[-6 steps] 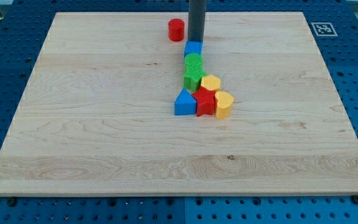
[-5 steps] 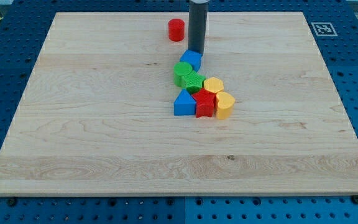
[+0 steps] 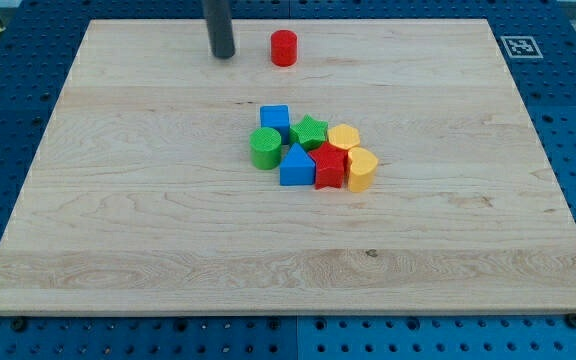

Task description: Push the red circle diagonally to the top right side of the blue cube

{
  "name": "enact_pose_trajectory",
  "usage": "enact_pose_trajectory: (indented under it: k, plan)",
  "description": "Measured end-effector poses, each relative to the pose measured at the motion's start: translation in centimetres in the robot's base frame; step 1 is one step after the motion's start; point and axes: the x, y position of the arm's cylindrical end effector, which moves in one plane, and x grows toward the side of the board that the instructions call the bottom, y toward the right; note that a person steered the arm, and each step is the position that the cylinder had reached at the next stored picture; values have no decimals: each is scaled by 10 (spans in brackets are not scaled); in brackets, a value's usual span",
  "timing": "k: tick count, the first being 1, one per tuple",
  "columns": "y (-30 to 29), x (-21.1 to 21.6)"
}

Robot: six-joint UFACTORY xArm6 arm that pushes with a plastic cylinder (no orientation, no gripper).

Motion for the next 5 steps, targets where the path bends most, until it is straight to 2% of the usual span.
enact_pose_trajectory:
  k: [1, 2, 5]
  plan:
    - [30, -45]
    - [63, -46]
    - [70, 12]
